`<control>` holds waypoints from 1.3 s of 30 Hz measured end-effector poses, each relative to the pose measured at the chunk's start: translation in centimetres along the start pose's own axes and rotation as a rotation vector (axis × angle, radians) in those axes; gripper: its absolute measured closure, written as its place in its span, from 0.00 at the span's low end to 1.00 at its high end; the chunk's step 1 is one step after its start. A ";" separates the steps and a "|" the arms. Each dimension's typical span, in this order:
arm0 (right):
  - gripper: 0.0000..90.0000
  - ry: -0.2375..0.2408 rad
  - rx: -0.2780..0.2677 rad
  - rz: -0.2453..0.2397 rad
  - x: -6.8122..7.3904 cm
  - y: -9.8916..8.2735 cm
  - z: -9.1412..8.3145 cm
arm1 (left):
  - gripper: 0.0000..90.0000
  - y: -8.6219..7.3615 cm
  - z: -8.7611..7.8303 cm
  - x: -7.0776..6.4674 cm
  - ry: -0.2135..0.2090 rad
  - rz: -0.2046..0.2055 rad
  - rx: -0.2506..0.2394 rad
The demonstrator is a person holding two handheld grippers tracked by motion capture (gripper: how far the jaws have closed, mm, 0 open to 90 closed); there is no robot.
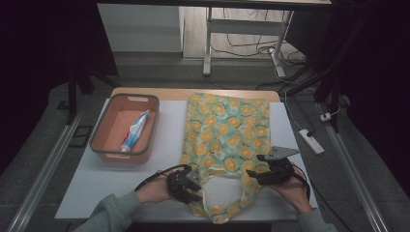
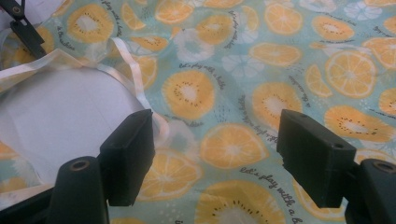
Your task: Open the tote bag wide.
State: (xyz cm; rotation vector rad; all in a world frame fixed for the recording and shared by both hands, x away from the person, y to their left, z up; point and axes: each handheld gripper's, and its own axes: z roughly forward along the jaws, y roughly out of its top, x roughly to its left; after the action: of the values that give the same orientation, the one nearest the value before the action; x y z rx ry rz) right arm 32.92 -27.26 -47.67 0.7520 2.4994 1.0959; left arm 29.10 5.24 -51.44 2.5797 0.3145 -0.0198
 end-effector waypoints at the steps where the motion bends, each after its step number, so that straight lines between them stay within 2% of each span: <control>1: 0.31 0.000 0.000 0.000 0.0 0.0 0.0 | 0.81 0.0 0.0 0.0 0.000 0.000 0.000; 5: 0.31 -0.004 0.002 -0.001 0.0 0.0 0.0 | 0.95 -0.3 0.1 0.4 0.012 -0.017 -0.008; 8: 0.31 -0.005 0.001 -0.003 0.1 0.0 0.0 | 0.97 -0.3 -0.2 0.4 0.019 -0.024 -0.026; 9: 0.31 -0.005 0.000 -0.004 0.0 0.0 -0.1 | 0.97 -0.3 -0.5 0.5 0.018 -0.029 -0.044; 10: 0.31 -0.006 -0.003 -0.003 0.0 0.1 -0.2 | 0.98 -0.4 -1.5 0.6 0.019 -0.042 -0.096; 11: 0.31 -0.006 -0.007 -0.001 0.0 0.1 -0.3 | 0.98 -0.4 -1.5 0.6 0.019 -0.042 -0.096; 15: 0.31 0.000 -0.015 0.000 0.0 0.2 -0.5 | 0.98 -0.6 -3.9 0.9 0.016 -0.083 -0.213; 17: 0.31 0.007 -0.016 0.002 0.0 0.2 -0.6 | 0.98 -0.9 -4.9 1.1 0.015 -0.109 -0.269; 18: 0.31 0.011 -0.015 0.003 0.1 0.3 -0.7 | 0.98 -1.1 -5.5 1.4 0.007 -0.136 -0.310; 20: 0.31 0.014 -0.016 0.000 0.1 0.3 -0.7 | 0.98 -1.2 -5.6 1.5 0.006 -0.146 -0.320; 21: 0.31 0.026 -0.013 -0.008 0.3 0.4 -0.7 | 0.98 -1.4 -5.8 1.6 0.023 -0.158 -0.326; 23: 0.31 0.056 -0.018 -0.009 0.6 0.5 -0.9 | 0.98 -1.5 -5.7 1.7 0.025 -0.169 -0.328; 27: 0.30 0.169 -0.015 -0.031 2.0 0.7 -1.4 | 0.98 -1.7 -5.6 1.8 0.026 -0.174 -0.319; 30: 0.30 0.269 0.009 -0.059 3.8 0.7 -1.5 | 0.98 -1.8 -5.5 2.0 0.026 -0.189 -0.321; 32: 0.30 0.309 0.040 -0.091 5.3 0.6 -1.2 | 0.98 -1.8 -5.6 2.1 0.025 -0.190 -0.320; 35: 0.30 0.343 0.084 -0.124 7.0 0.3 -0.5 | 0.98 -1.8 -5.5 2.1 0.028 -0.196 -0.318; 37: 0.33 0.330 0.133 -0.159 7.6 0.0 0.1 | 0.98 -1.8 -5.5 2.2 0.024 -0.199 -0.320; 39: 0.47 0.307 0.162 -0.186 7.7 -0.2 0.5 | 0.98 -1.9 -5.5 2.2 0.024 -0.199 -0.318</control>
State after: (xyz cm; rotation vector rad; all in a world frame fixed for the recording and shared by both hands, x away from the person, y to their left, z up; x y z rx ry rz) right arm 26.77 -22.68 -48.69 0.4035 2.8748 1.0170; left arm 30.52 10.07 -47.84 2.2273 0.5373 -0.0097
